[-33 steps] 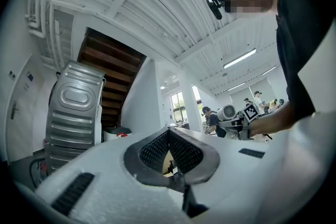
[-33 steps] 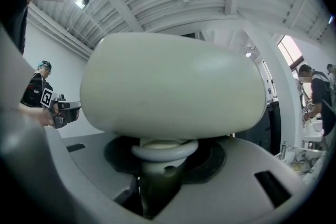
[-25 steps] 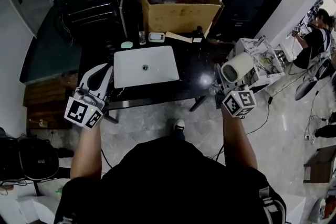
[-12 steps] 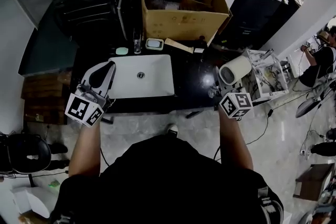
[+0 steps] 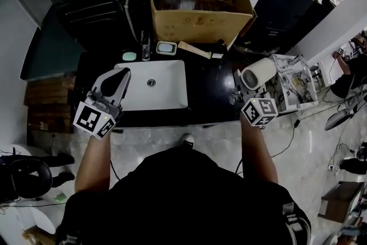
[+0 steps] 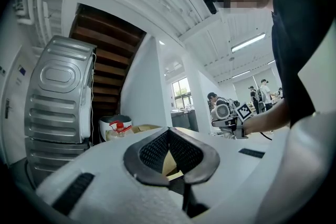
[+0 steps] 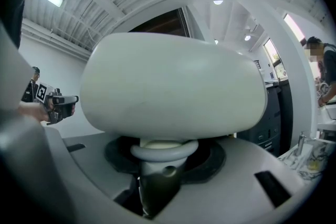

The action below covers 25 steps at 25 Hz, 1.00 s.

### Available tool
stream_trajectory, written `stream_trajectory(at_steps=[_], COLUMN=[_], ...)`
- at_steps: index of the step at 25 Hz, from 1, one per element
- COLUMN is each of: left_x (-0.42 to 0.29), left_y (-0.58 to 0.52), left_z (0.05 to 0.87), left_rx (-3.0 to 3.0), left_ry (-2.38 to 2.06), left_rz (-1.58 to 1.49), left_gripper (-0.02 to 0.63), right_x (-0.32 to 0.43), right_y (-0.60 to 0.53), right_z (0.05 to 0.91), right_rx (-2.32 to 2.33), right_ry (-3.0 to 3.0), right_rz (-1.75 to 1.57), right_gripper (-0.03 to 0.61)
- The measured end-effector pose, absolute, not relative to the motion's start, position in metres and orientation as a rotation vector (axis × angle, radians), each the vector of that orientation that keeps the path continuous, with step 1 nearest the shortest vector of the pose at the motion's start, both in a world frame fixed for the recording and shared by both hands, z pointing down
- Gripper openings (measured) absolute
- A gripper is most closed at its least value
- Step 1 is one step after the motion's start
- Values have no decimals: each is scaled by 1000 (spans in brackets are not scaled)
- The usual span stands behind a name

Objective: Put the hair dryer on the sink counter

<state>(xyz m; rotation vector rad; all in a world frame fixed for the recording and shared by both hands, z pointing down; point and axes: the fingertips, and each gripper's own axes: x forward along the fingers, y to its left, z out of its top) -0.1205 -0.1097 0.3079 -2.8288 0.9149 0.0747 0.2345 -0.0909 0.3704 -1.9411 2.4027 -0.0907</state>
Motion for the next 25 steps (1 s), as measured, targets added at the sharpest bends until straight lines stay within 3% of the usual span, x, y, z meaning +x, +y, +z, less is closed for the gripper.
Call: stream_trajectory(at_steps=[10,25], left_x=[-118,-42], left_y=[-125,-168], left_z=[318,321], left_rx=[-2845,-2805], left_ry=[962,1066], left_rz=[46,-4], left_gripper=[14,14], right_x=[240,314], right_y=[-104,-172], right_z=[379,414], right_rx=[-1930,-1834], right_ry=[2449,2532], right_rz=[-89,-190], right_gripper=[170,170])
